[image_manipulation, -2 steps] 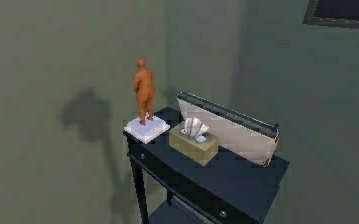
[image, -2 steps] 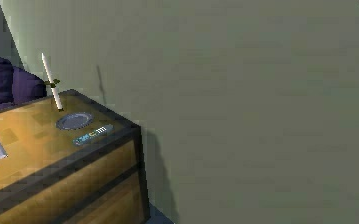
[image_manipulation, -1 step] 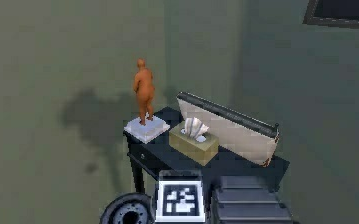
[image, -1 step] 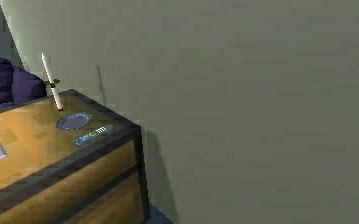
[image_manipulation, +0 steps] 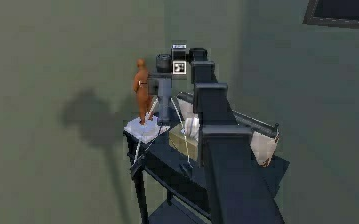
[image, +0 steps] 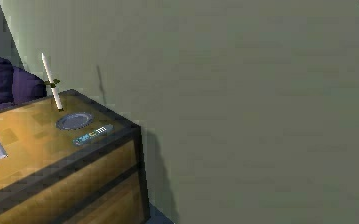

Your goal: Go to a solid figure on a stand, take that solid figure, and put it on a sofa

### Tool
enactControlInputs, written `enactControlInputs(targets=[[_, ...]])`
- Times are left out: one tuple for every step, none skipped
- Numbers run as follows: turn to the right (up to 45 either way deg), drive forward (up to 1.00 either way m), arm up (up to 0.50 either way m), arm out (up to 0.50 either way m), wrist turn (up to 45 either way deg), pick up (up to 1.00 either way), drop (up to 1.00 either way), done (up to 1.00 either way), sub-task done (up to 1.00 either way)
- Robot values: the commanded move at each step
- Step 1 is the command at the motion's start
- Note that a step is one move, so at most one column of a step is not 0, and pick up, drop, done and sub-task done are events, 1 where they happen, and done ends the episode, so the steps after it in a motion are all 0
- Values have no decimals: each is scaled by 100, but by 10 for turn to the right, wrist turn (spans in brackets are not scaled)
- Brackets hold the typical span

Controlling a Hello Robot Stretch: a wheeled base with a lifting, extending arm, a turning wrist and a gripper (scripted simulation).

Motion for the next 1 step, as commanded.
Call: enactControlInputs(targets=[[0,0,0,0,450,0,0,0,0]])
